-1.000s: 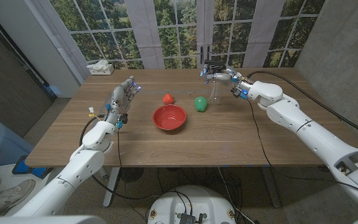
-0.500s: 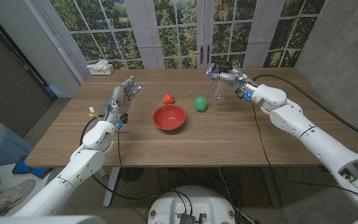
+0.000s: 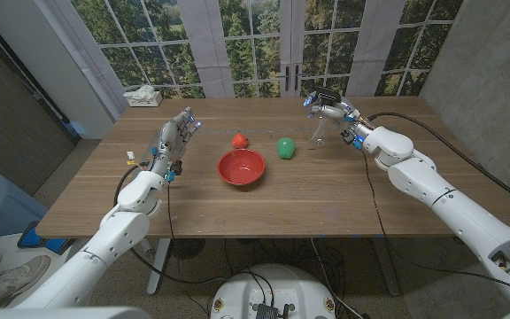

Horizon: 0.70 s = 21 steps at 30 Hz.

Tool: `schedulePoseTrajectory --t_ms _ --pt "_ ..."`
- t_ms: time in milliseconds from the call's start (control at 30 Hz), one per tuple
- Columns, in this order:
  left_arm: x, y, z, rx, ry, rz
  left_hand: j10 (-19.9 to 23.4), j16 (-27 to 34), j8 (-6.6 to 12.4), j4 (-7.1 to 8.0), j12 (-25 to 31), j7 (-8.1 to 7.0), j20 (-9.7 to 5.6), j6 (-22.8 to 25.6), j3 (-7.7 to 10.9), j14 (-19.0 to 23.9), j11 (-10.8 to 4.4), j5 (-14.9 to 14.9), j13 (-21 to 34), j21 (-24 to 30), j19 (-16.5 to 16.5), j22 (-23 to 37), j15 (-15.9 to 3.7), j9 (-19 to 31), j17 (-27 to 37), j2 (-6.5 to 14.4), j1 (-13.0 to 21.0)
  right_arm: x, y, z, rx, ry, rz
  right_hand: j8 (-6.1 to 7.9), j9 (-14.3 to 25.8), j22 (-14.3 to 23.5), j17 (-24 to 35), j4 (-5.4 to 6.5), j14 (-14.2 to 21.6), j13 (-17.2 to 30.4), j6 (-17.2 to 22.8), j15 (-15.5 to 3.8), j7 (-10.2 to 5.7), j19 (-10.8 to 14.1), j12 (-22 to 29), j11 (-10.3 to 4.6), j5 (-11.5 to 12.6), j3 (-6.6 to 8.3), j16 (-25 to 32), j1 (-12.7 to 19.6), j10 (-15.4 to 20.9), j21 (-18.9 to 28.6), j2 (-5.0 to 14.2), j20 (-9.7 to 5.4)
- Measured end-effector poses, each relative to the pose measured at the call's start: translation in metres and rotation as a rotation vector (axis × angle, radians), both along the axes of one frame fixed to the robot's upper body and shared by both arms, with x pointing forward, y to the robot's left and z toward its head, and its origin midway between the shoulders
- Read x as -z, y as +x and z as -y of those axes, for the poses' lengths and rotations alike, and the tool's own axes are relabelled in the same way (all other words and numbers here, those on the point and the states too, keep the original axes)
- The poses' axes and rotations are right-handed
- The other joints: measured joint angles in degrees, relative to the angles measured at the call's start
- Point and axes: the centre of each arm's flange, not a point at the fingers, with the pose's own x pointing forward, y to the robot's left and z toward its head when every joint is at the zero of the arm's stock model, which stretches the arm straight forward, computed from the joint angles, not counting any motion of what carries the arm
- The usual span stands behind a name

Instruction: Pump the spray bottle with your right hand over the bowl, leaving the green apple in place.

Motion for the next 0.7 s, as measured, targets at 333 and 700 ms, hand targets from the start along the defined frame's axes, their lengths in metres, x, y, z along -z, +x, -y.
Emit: schedulePoseTrajectory --t_ms 333,700 --pt "-0.001 0.001 0.0 0.0 0.0 0.001 0.0 0.0 0.0 0.03 0.0 0.0 -0.32 0.0 -0.03 0.0 0.0 0.0 0.0 -0.1 0.3 0.0 0.0 0.0 0.0 0.0 0.0 0.016 -0.001 0.009 0.072 0.037 0.005 -1.03 -1.5 0.0 -0.1 0.24 -0.3 0.0 0.6 -0.3 -0.02 -0.2 0.0 0.0 0.0 -0.24 0.0 0.2 0.0 -0.3 0.22 0.2" --pt "-0.002 0.0 0.001 0.0 0.002 0.003 0.0 0.0 0.0 0.03 0.0 0.0 -0.31 0.0 -0.03 0.0 0.0 0.0 0.0 -0.2 0.3 0.0 0.0 0.0 0.0 -0.1 0.1 0.029 0.0 0.028 0.272 0.102 0.047 -1.89 -2.9 0.0 -0.2 0.07 -0.6 -0.2 1.3 0.01 -0.02 -0.4 0.0 0.0 -0.3 -0.42 0.0 0.0 0.0 -0.4 0.4 -0.01"
